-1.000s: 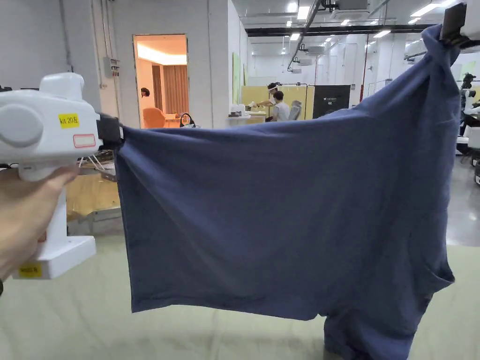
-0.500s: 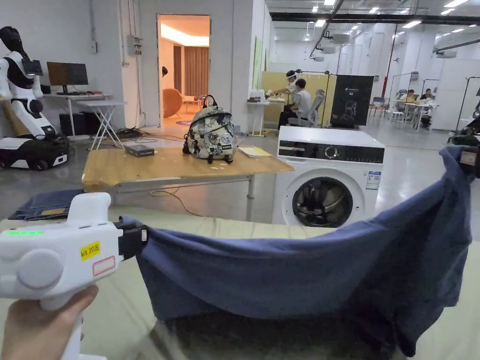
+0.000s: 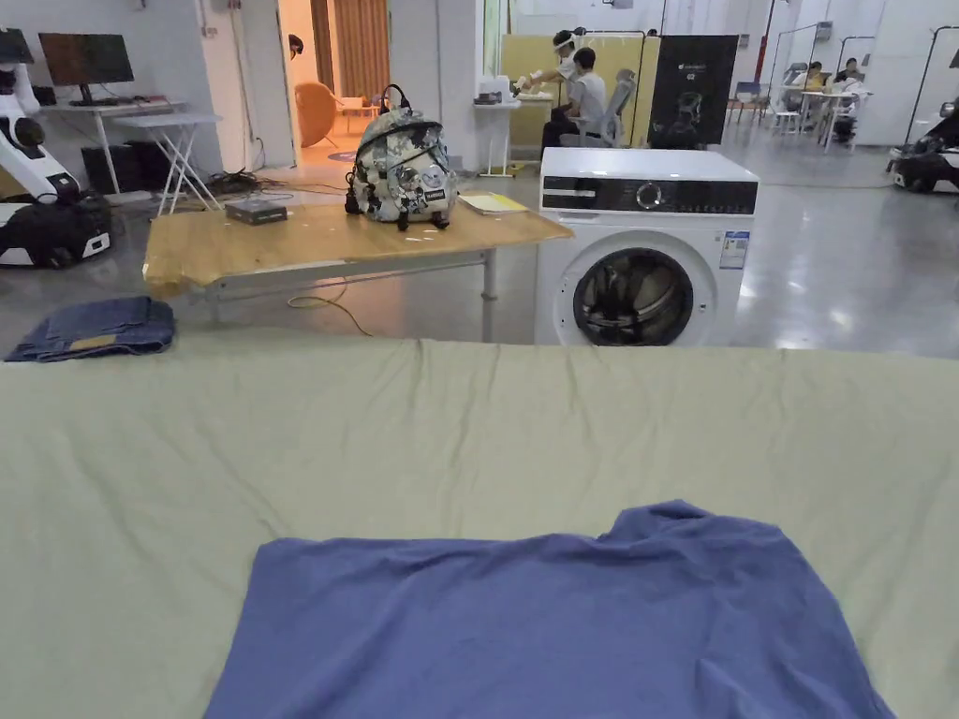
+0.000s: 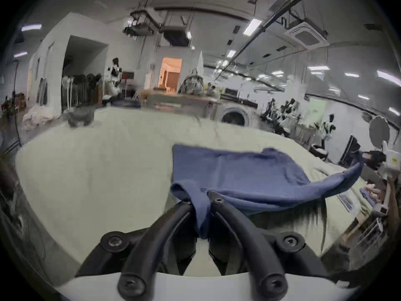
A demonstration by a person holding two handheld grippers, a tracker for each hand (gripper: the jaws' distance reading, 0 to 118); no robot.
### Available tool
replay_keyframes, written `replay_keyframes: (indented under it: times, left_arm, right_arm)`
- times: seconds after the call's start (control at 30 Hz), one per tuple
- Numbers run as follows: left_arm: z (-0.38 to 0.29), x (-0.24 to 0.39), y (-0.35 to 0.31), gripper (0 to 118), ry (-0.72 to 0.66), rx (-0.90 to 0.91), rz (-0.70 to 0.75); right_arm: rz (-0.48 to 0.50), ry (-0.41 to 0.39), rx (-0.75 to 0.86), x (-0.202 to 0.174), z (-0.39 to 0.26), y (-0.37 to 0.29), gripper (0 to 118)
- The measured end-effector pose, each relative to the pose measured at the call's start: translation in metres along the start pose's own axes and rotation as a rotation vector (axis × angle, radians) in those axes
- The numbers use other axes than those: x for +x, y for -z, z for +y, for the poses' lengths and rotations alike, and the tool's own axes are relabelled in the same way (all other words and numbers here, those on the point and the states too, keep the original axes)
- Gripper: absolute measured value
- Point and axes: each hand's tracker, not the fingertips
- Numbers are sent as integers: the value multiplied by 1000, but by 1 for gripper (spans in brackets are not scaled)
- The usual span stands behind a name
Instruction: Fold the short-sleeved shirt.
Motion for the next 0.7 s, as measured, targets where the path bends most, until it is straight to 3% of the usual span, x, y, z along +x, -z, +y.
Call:
replay_keyframes:
  times: [0.13, 0.17, 0.2, 0.23, 0.3, 0.37, 0.43, 0.63, 0.67, 0.7]
  left_arm:
    - [-42, -17, 13, 3, -61, -112, -12]
    - [-48, -19, 16, 9, -67, -149, 8]
    - [-54, -21, 17, 23, -88, -156, 30]
    - [-57, -26, 18, 38, -103, -178, 48]
    - [-59, -23, 12, 75, -93, -160, 66]
    - [-56, -19, 0, 81, -76, -113, 66]
    - [-42, -5, -17, 81, -15, -53, 65]
    - [11, 56, -56, 81, 139, 165, 69]
    - [16, 62, -57, 80, 139, 165, 42]
    - [22, 72, -58, 75, 135, 165, 48]
  right_arm:
    - [-28, 4, -112, 15, -51, 4, 0]
    - [-13, 15, -128, 20, -61, 7, 0]
    - [-16, 35, -158, 26, -73, 10, 6]
    - [-42, 60, -176, 33, -83, 13, 23]
    - [-81, 116, -228, 45, -99, 20, 81]
    - [-167, 114, -238, 50, -109, 18, 83]
    - [-232, 59, -195, 44, -105, 7, 83]
    - [-183, -151, -57, -18, -69, -14, 83]
    - [-159, -168, -48, -26, -67, -11, 77]
    - [-154, -195, -25, -37, -64, -7, 55]
